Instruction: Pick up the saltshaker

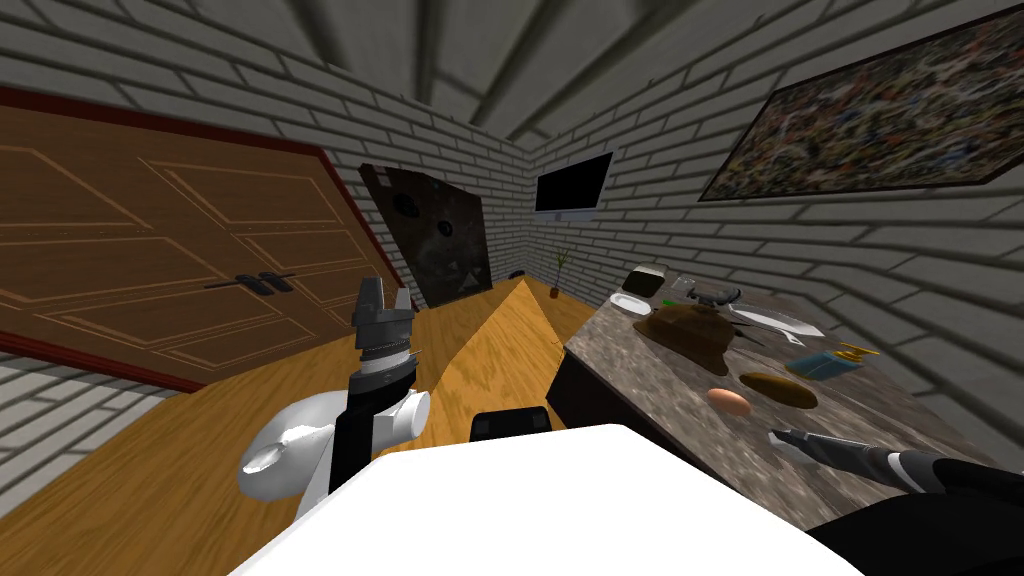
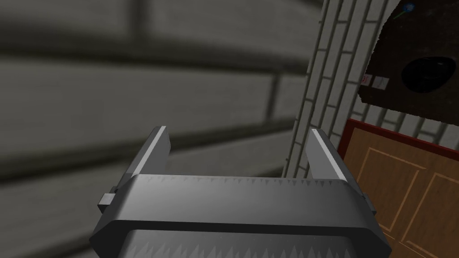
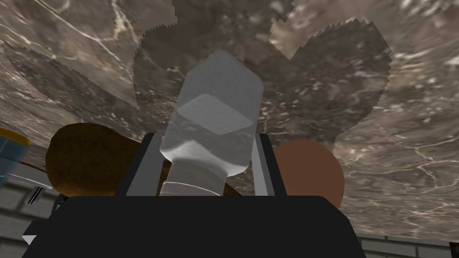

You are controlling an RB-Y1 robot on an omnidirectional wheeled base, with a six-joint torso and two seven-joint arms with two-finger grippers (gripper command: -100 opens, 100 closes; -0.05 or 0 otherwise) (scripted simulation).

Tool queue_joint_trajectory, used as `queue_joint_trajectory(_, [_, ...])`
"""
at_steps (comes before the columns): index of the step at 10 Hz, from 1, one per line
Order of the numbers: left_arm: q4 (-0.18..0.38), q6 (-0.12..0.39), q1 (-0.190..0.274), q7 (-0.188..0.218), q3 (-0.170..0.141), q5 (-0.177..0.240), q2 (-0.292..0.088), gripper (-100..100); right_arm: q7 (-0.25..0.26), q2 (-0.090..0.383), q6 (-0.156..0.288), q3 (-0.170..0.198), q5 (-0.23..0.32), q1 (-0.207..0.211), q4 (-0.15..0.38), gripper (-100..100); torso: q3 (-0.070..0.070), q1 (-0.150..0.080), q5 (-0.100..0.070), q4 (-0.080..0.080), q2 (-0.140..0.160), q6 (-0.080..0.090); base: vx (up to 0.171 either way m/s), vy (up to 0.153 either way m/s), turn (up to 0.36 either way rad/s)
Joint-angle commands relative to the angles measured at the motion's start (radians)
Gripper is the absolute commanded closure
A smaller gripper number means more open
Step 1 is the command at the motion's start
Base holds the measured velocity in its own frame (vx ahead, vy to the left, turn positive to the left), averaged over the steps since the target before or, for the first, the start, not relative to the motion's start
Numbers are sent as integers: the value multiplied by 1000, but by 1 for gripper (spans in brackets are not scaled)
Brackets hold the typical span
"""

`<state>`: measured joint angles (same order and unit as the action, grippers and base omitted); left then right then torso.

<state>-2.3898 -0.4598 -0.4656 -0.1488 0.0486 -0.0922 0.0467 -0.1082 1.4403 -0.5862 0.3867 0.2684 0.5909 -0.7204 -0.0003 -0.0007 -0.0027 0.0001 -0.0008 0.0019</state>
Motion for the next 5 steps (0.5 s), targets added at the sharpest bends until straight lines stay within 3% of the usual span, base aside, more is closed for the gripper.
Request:
queue_joint_trajectory(1, [0,0,0,0,0,0,0,0,0,0,0,0,0,0,0,100,0,0,0,0,0,0,0,0,0])
queue_joint_trajectory(2, [0,0,0,0,0,0,0,0,0,0,0,0,0,0,0,0,0,0,0,0,0,0,0,0,0])
queue_joint_trajectory(3, [0,0,0,0,0,0,0,0,11,17,9,-12,-5,20,-41,100,0,0,0,0,0,0,51,-5,-272])
queue_joint_trajectory(5, [0,0,0,0,0,0,0,0,19,41,18,-22,-6,33,-83,100,-2,0,0,-1,-3,2,86,1,-226])
